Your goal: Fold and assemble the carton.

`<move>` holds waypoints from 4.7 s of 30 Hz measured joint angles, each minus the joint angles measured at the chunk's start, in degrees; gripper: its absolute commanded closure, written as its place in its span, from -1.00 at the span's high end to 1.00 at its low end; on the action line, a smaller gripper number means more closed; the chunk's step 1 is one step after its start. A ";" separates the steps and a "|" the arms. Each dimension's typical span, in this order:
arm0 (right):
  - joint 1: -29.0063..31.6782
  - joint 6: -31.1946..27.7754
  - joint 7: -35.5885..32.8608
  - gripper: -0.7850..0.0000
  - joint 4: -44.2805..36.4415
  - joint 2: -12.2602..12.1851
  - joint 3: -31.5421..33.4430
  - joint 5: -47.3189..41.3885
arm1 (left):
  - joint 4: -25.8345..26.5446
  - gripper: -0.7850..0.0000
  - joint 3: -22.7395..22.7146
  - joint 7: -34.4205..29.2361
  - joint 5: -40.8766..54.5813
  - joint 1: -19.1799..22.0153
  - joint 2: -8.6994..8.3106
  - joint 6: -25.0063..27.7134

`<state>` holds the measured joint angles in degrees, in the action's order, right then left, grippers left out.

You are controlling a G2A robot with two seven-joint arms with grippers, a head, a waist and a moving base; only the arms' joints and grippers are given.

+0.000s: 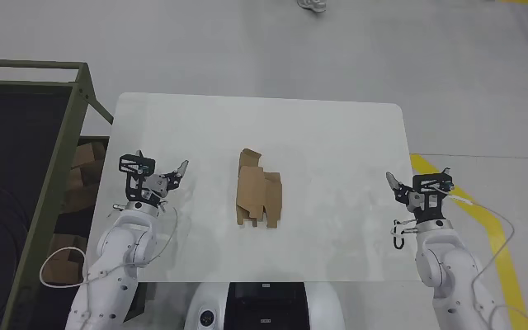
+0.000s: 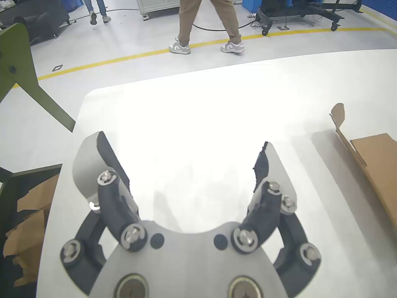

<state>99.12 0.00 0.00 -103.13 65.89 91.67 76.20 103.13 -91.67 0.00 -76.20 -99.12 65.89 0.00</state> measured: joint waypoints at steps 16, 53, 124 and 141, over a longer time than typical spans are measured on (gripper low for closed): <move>0.00 0.00 0.00 1.00 0.00 0.00 0.00 0.00 | 0.42 1.00 -0.09 0.52 0.48 -0.05 0.01 0.54; 0.00 0.00 0.00 1.00 0.00 0.00 0.00 0.00 | 9.06 1.00 0.17 -41.94 41.57 2.79 -1.55 15.88; 0.00 0.00 0.00 1.00 0.00 0.00 0.00 0.00 | -26.74 0.87 17.27 -61.78 76.13 31.56 -1.09 7.52; 0.00 0.00 0.00 1.00 0.00 0.00 0.00 0.00 | -29.56 0.18 22.04 -59.67 74.85 34.11 -0.75 7.41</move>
<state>99.12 0.00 0.00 -103.13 65.89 91.67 76.20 73.58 -69.64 -59.67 -1.35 -65.01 65.14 7.41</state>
